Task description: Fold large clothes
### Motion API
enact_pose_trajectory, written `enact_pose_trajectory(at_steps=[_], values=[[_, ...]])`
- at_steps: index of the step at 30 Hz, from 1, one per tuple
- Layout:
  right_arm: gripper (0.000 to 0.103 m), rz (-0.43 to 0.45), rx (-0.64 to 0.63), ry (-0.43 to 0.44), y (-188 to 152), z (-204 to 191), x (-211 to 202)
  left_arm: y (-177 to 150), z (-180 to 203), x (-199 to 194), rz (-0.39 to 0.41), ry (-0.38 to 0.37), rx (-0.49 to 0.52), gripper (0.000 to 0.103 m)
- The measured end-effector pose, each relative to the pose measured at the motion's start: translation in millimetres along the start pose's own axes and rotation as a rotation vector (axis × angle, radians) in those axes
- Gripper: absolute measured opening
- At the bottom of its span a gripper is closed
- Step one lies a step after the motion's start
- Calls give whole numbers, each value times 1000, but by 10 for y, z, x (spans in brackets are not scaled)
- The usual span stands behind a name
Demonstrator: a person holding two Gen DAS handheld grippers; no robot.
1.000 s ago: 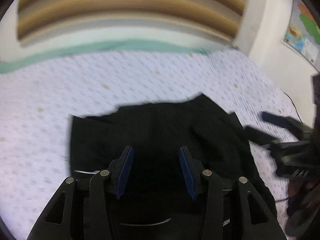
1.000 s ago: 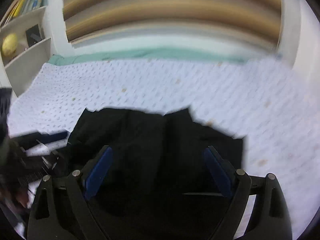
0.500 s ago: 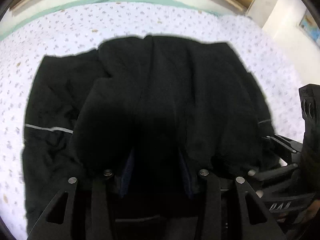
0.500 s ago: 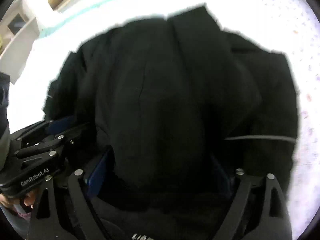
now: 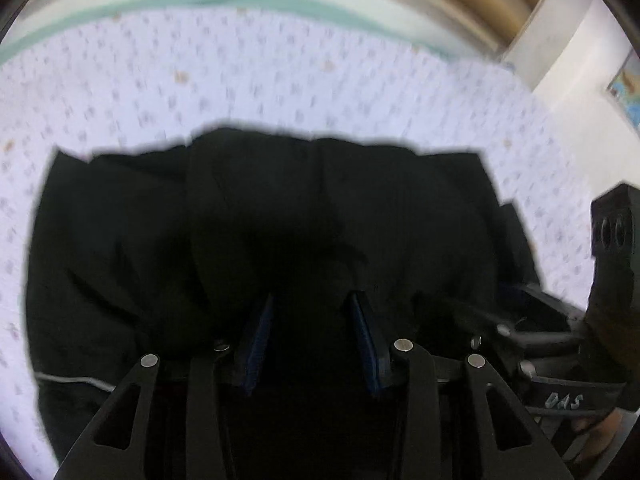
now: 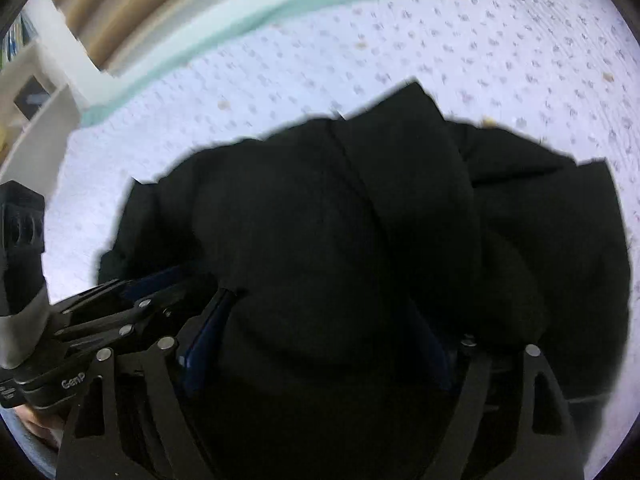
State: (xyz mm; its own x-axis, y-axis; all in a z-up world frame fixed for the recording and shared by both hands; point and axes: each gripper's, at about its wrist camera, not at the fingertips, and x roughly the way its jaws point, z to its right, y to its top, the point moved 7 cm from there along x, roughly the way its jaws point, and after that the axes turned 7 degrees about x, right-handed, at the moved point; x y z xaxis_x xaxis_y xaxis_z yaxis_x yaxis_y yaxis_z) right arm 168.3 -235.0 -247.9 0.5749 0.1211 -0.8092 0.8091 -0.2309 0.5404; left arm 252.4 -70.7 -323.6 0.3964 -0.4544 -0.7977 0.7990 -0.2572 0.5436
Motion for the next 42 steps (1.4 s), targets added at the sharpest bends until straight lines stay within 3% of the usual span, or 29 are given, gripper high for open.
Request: enact_pose_trajectory(at_steps=[4,7,11,16,20,23,27,31,38,42], values=[[83,-19,-62,-42,-44,-90,-130,-6,48,22,-6,27,15,41],[84,39,-60,1,-44,-112,-536,-6,20,-360,33,-3,-26,41],[84,132,-79,-51,-189,83,-1369,-175,-100,-1141,123,33,-42,41],[84,252,2,-109,-588,562,-2679,-746,-418,-2222,169,116,-74,42],[90,376,115,-192,-921,1006,-3699,-1337,-622,-2921,174,199,-91,49],[92,421,156,-284,-1267,1286,-4302,-1826,-760,-3319,168,240,-121,54],[92,434,134,-443,-1741,1487,-4933,-2380,-905,-3570,133,272,-190,55],[95,443,100,-510,-2049,1507,-5260,-2792,-897,-3632,87,282,-213,57],[95,277,92,-459,-2533,1510,-4900,-3372,-867,-3395,-45,281,-233,58],[95,283,23,-500,-2685,1411,-5105,-3586,-879,-3251,-99,286,-254,58]])
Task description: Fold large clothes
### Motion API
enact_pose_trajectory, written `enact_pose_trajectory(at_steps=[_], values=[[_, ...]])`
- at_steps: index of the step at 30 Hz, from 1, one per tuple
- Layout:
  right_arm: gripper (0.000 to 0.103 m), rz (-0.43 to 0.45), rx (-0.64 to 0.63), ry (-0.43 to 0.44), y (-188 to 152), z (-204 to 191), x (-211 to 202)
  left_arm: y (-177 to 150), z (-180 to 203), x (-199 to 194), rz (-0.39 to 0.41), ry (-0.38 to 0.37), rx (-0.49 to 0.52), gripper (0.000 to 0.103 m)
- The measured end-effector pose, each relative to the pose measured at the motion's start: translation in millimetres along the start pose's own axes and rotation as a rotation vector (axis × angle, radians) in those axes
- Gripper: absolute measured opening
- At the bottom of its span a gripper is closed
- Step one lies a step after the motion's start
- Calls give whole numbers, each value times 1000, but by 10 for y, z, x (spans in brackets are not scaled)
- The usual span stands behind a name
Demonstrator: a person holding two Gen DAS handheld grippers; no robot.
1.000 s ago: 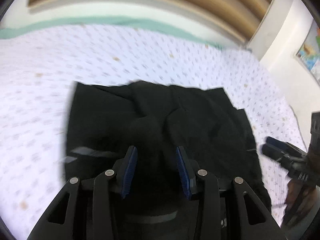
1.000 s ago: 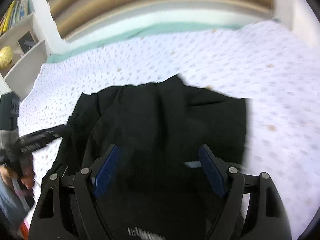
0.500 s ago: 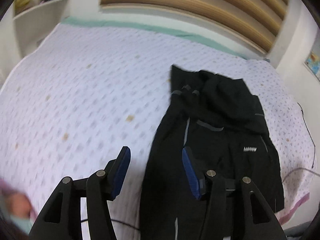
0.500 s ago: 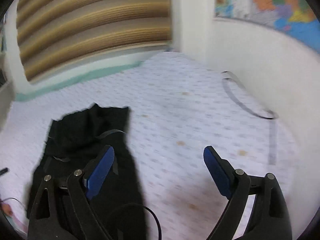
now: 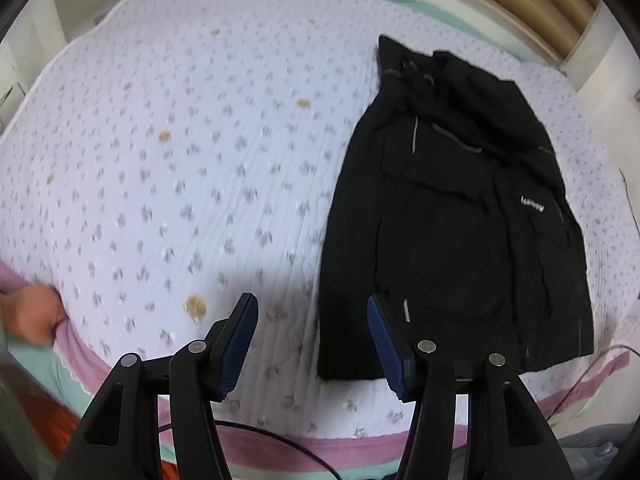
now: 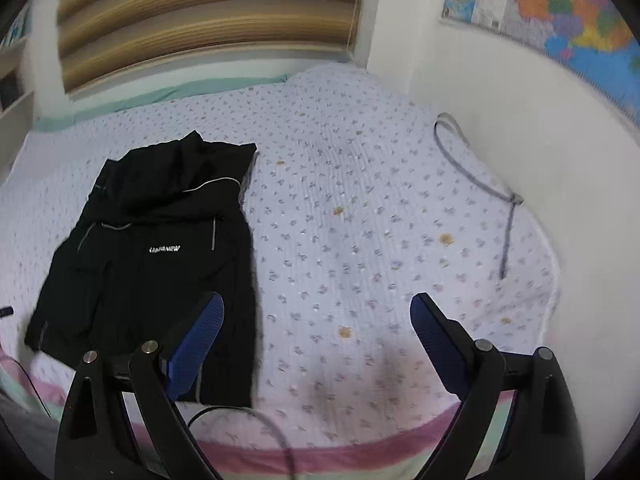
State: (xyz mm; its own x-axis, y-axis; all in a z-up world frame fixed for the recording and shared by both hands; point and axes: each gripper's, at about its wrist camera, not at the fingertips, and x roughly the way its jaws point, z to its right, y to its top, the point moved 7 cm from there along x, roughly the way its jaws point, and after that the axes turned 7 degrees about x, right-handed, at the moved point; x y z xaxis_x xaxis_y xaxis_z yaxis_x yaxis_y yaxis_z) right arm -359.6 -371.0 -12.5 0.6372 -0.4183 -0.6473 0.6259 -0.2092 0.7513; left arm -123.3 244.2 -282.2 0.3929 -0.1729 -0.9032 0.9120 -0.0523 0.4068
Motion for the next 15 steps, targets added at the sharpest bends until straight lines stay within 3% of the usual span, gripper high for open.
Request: enact_pose_trajectory(at_steps=[3,7,9,12,14,15], values=[[95,-3,-13,-58,-66,189,-204,-50,27,95,-16,-17,-12,58],[96,-81,-2,-100,-354,368,-214,-19,116,265,-30,-39,6,58],[96,-121,17,-35,-512,282,-39,-29,157,377,-50,-38,27,58],[96,-217,47,172,-819,-73,461,-100,204,566,-97,-69,39,58],[96,-306,71,278,-1052,-325,879,-204,242,706,-144,-136,19,58],[96,-394,94,298,-1230,-458,1196,-254,257,753,-163,-153,11,58]])
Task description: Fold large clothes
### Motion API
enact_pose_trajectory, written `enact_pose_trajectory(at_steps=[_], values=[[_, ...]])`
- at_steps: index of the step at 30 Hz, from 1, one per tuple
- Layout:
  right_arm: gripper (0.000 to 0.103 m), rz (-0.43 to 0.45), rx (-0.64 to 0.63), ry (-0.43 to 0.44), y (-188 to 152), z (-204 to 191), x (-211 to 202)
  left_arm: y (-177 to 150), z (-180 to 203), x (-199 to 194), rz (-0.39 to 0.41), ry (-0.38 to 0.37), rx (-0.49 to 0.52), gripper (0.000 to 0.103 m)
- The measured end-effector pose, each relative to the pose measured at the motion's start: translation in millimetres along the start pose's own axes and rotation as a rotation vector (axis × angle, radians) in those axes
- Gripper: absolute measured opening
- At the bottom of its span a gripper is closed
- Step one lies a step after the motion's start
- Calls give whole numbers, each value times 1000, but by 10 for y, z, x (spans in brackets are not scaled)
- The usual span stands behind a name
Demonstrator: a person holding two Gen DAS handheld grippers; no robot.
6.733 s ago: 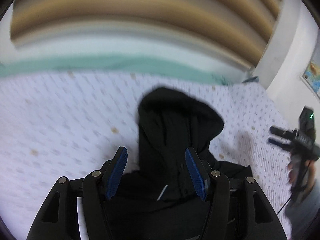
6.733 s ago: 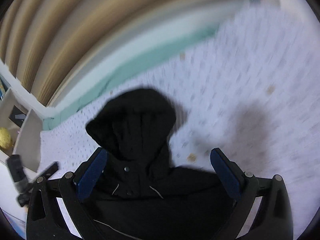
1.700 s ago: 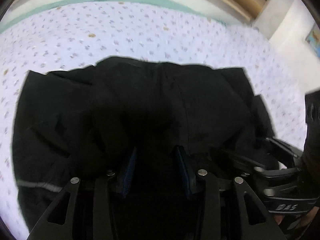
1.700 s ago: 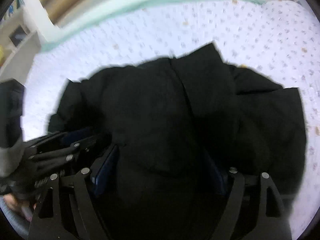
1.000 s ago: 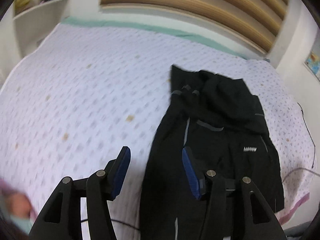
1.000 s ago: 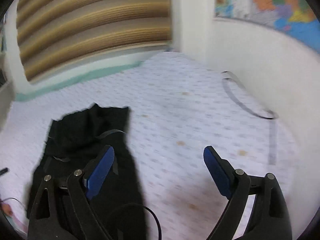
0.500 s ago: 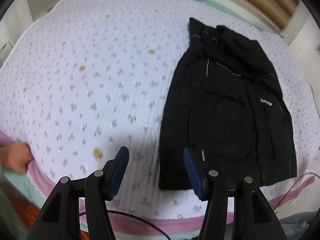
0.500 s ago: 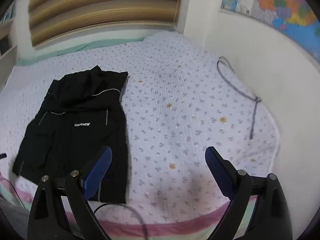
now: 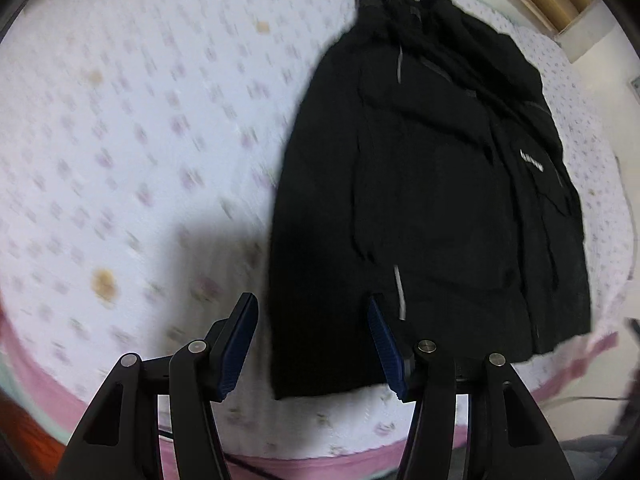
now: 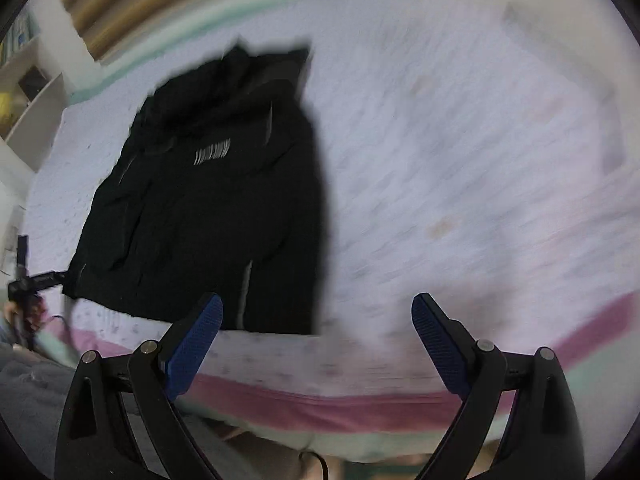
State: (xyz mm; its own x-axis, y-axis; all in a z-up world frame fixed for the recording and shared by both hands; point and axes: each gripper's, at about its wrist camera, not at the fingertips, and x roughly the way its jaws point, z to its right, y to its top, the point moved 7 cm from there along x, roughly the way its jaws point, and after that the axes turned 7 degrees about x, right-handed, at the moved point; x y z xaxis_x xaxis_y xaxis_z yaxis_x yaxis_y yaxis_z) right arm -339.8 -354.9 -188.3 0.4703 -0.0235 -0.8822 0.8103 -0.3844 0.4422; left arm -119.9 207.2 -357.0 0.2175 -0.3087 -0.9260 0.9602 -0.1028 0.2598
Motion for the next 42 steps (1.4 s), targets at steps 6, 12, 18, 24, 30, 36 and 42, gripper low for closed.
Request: enact_pose_trajectory(at_steps=[6,12,18,24,30,36,42], values=[[96,-137,188,-9,-86,224,810,-164,-9,91,29,-27,-45,58],[96,-207,229,176,-93,113,973,-174,-186,42,56,-33,-128,58],[103,-274,193,145,-104,27,1242,-60,-87,189,56,12,-136,57],[98,-256,235,143,0,57,1251,-76,-36,161,113,9,-238,16],[38,-265,213,207,32,-173,1137,-70,-14,-49,161,-2,-238,8],[21,-271,208,242,209,-388,975,139,64,-440,277,-73,-266,7],[18,-211,49,199,530,-702,685,548,314,-782,369,-149,-239,7]])
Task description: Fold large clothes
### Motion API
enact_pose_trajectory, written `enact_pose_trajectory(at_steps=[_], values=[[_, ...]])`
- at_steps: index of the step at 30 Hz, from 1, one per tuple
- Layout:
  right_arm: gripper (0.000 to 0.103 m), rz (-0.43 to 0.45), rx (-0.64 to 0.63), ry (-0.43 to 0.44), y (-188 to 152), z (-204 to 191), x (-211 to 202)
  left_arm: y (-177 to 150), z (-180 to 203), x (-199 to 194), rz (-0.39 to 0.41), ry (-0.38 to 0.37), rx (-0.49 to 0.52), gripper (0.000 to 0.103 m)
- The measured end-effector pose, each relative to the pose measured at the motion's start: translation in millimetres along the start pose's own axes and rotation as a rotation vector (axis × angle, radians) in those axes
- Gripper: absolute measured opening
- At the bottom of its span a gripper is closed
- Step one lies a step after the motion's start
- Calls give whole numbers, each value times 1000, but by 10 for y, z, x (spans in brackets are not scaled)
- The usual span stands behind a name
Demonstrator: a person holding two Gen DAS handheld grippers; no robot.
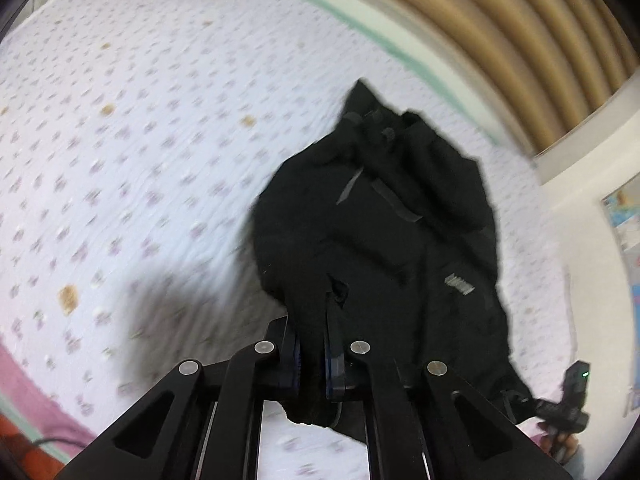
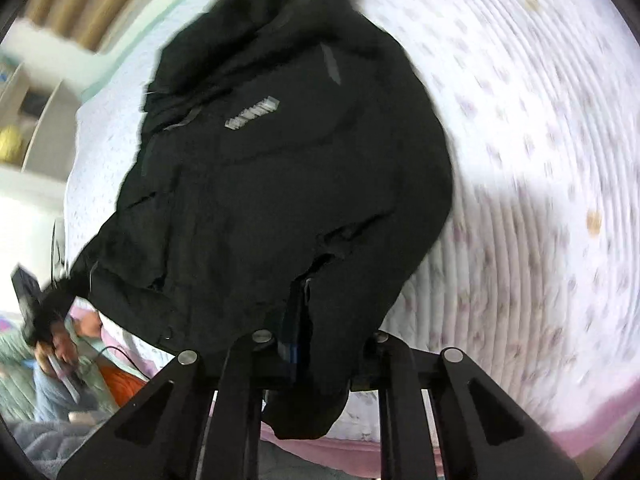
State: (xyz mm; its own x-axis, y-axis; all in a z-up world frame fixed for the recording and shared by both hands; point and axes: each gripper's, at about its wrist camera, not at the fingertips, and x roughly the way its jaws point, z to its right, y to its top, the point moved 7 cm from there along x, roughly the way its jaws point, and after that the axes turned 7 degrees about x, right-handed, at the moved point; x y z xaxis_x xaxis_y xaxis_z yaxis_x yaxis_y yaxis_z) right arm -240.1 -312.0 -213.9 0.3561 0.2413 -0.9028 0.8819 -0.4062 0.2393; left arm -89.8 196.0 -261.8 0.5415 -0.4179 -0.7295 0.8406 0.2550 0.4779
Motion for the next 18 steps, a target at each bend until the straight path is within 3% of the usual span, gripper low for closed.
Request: enact_pose_trajectory(at_steps=[5,10,18], values=[[15,102,-70,8,310,-289,-318,331,288,14,43,12,74,7],[13,205,-131,-39,670,-434,-647,757,423,3,90,43,72,7],[13,403,-150,-31,1456,-715,-1091,1528,750,-64,210,57,168,7]])
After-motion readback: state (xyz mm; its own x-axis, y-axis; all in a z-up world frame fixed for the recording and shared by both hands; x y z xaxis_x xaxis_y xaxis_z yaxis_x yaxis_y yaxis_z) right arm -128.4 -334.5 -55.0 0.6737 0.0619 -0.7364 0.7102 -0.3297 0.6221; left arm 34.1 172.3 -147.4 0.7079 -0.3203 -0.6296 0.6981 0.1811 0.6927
